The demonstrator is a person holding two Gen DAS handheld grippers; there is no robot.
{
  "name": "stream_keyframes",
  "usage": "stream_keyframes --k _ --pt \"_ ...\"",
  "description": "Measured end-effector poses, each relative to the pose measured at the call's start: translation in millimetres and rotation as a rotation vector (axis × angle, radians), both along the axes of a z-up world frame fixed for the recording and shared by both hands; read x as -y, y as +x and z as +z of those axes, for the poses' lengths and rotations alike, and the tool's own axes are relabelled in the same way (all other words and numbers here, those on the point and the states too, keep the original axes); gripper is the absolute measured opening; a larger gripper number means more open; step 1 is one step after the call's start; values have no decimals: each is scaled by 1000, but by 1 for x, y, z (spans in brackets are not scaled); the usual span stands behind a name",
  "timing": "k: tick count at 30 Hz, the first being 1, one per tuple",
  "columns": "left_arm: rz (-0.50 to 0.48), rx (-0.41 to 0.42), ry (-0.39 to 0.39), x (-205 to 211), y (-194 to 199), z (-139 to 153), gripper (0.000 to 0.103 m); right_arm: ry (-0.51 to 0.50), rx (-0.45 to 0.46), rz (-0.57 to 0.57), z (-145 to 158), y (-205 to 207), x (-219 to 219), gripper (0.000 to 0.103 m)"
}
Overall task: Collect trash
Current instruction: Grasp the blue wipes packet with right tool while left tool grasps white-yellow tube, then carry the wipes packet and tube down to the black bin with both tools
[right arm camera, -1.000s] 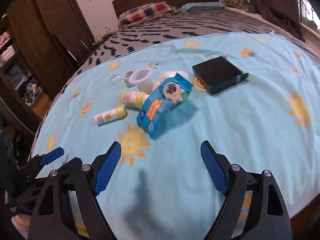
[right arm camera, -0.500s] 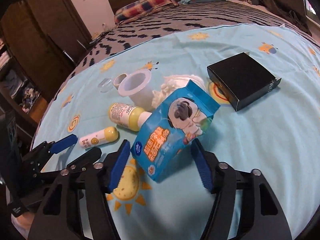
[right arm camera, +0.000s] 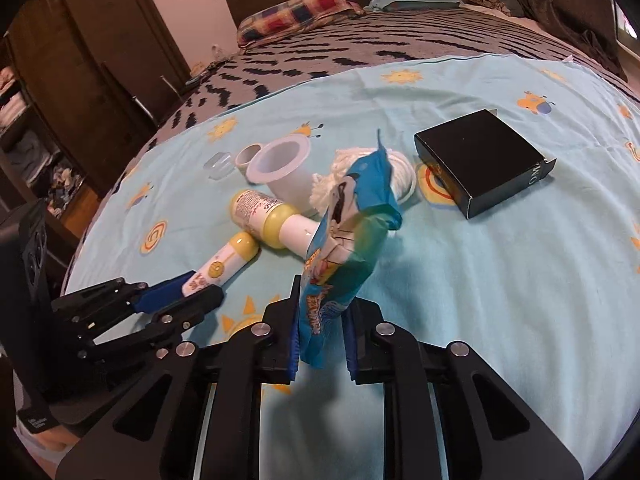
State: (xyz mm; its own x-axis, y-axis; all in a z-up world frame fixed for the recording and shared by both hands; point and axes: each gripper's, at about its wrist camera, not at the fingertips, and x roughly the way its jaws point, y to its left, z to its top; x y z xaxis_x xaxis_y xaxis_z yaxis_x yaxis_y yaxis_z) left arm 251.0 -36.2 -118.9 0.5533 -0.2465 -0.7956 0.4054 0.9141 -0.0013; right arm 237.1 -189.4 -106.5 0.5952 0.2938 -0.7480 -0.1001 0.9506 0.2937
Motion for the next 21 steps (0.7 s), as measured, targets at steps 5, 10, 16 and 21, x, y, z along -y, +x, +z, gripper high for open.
stream_keyframes --k 5,10,16,21 --pt "0 5 -18 6 -22 4 19 -2 5 -11 6 -21 8 16" --pt "-4 23 -40 13 -55 16 18 -7 29 -25 17 -52 19 16" --pt "-13 65 -80 21 -109 34 18 -27 60 -41 26 -95 33 16" --pt "-14 84 -97 22 -148 40 18 -56 85 -42 32 -136 40 16"
